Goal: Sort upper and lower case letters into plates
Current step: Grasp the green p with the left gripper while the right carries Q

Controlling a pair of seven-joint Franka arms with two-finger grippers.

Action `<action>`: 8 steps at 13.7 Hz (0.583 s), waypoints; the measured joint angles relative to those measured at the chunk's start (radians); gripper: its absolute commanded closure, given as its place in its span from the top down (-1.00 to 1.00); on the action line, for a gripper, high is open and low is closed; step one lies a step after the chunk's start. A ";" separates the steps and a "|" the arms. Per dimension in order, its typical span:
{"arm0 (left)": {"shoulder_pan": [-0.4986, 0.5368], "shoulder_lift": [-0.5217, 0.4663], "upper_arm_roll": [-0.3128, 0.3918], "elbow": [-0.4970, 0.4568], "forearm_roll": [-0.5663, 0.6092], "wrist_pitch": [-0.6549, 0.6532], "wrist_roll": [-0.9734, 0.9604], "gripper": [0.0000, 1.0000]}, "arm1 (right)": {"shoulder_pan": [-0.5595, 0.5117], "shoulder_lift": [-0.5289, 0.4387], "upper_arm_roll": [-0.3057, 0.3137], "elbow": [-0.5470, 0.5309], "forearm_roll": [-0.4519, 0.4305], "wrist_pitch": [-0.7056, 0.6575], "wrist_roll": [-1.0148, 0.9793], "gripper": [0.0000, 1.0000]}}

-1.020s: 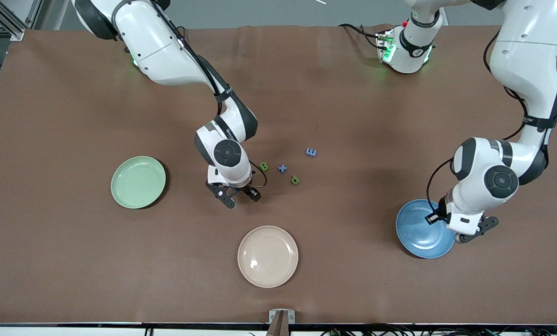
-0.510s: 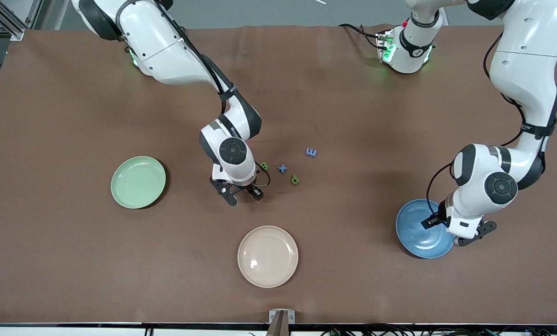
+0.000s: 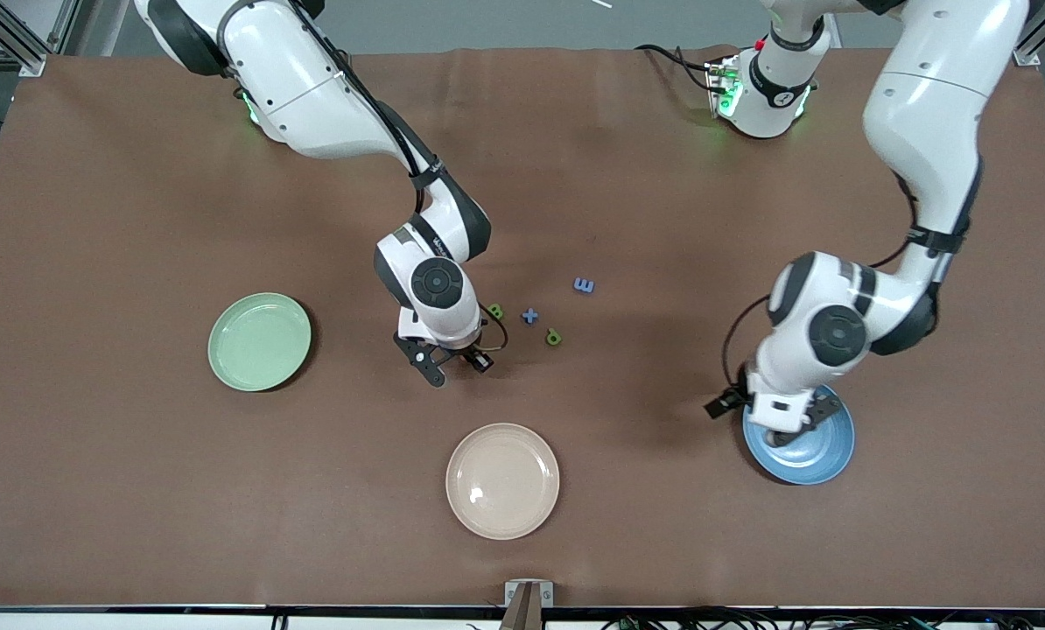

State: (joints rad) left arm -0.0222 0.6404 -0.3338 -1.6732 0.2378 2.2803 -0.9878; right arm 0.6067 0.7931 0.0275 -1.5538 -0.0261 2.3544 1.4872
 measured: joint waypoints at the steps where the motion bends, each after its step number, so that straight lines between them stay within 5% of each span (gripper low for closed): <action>1: -0.036 0.000 -0.001 -0.001 0.000 -0.003 -0.043 0.75 | 0.000 0.000 0.000 0.002 0.000 0.000 0.000 -0.87; 8: -0.317 0.067 -0.001 0.021 0.000 0.001 -0.451 0.57 | -0.024 -0.003 -0.017 0.035 0.000 -0.027 -0.020 -0.99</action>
State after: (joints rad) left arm -0.3395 0.7077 -0.3352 -1.6519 0.2377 2.2811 -1.4391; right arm 0.5828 0.7901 0.0105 -1.5189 -0.0263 2.3277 1.4675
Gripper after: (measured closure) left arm 0.172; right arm 0.599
